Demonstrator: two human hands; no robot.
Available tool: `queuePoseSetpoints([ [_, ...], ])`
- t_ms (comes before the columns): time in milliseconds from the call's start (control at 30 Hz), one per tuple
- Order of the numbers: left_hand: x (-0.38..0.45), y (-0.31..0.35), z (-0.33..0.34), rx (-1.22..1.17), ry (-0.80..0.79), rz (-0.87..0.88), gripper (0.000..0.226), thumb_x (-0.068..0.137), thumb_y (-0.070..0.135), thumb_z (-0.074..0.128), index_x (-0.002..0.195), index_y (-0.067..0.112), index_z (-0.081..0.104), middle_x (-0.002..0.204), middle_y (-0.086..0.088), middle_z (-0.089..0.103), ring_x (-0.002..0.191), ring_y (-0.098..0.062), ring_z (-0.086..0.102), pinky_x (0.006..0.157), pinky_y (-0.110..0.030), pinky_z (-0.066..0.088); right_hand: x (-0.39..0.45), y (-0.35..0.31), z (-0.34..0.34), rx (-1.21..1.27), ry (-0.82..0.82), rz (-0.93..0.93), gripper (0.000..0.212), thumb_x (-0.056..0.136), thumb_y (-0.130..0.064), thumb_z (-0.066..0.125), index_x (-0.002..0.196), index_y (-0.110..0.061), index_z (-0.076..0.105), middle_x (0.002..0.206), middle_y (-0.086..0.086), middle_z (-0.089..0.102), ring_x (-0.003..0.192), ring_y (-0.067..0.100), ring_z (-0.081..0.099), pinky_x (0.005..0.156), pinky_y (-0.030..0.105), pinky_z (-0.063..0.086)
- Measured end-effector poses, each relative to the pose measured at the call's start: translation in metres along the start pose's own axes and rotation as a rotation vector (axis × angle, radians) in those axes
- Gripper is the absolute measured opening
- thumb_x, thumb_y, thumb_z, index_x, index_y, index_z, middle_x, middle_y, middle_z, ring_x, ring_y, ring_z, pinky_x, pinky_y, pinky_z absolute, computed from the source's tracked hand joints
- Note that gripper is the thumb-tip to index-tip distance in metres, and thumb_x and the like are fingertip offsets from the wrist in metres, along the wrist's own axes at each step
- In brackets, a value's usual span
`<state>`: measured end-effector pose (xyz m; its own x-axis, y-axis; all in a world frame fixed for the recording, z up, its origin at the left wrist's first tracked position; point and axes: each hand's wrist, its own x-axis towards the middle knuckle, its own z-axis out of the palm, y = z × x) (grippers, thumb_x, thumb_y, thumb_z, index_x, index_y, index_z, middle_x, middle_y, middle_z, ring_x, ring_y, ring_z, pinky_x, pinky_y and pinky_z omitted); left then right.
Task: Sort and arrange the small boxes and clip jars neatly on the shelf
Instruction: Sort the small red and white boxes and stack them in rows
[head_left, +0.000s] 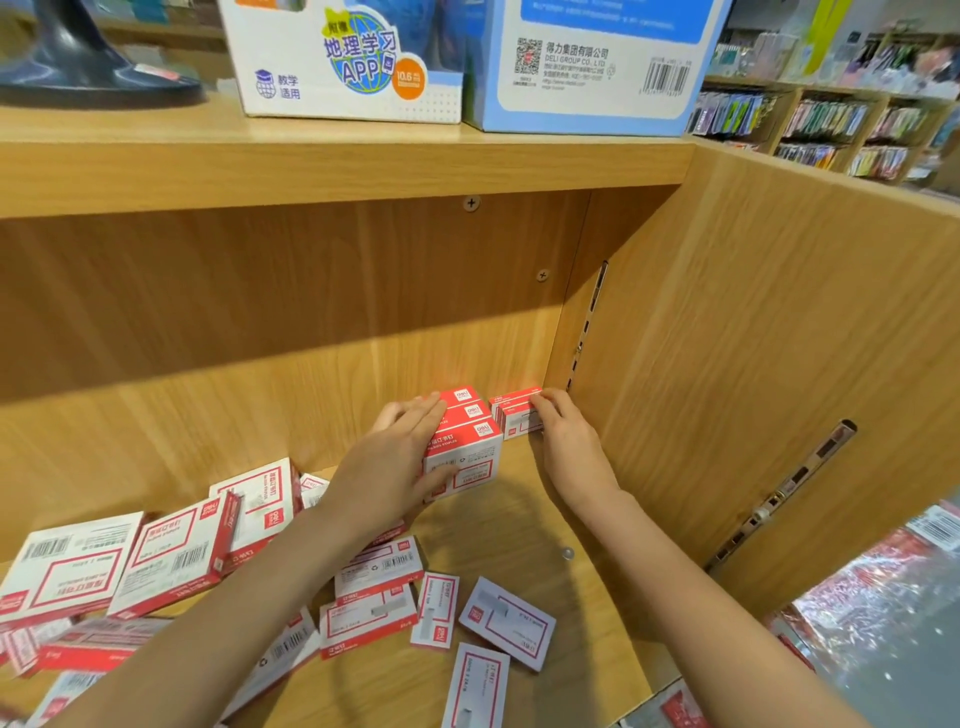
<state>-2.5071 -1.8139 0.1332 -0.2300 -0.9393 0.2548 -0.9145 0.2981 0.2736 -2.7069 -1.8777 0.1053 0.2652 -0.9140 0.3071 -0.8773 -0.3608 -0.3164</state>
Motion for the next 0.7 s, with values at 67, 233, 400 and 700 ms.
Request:
queuePoseSetpoints([
  [67,0.000,0.000,0.000,0.001,0.005,0.006,0.075,0.086,0.045,0.053,0.147,0.020,0.016,0.152,0.006,0.022,0.137,-0.011,0.018,0.105,-0.030,0.033,-0.003,0.002,-0.001,0.044,0.002,0.005,0.056,0.085,0.005,0.053,0.137,-0.008,0.038,0.142,0.006,0.037,0.126,0.021,0.042,0.104,0.029,0.036],
  [233,0.000,-0.001,0.000,-0.007,0.011,0.017,0.075,0.086,0.046,0.053,0.146,0.020,0.017,0.151,0.005,0.023,0.137,-0.010,0.019,0.107,-0.030,0.032,-0.012,0.004,-0.006,-0.021,-0.053,-0.038,0.070,0.081,0.006,0.056,0.141,-0.018,0.030,0.150,0.004,0.020,0.133,0.022,0.031,0.105,0.031,0.035],
  [400,-0.006,-0.004,-0.002,-0.006,0.013,0.013,0.074,0.087,0.046,0.052,0.146,0.019,0.016,0.152,0.005,0.022,0.136,-0.010,0.018,0.107,-0.028,0.031,-0.014,-0.009,-0.019,0.181,-0.051,-0.087,0.056,0.086,0.002,0.050,0.138,-0.017,0.038,0.142,0.001,0.037,0.128,0.013,0.033,0.109,0.028,0.030],
  [700,-0.022,-0.025,-0.009,0.015,0.024,0.022,0.073,0.086,0.047,0.054,0.145,0.016,0.023,0.149,0.002,0.028,0.135,-0.012,0.022,0.108,-0.033,0.029,-0.012,-0.056,-0.019,0.519,-0.325,-0.137,0.057,0.086,-0.004,0.058,0.138,-0.019,0.040,0.139,0.000,0.045,0.122,0.011,0.045,0.080,0.005,0.042],
])
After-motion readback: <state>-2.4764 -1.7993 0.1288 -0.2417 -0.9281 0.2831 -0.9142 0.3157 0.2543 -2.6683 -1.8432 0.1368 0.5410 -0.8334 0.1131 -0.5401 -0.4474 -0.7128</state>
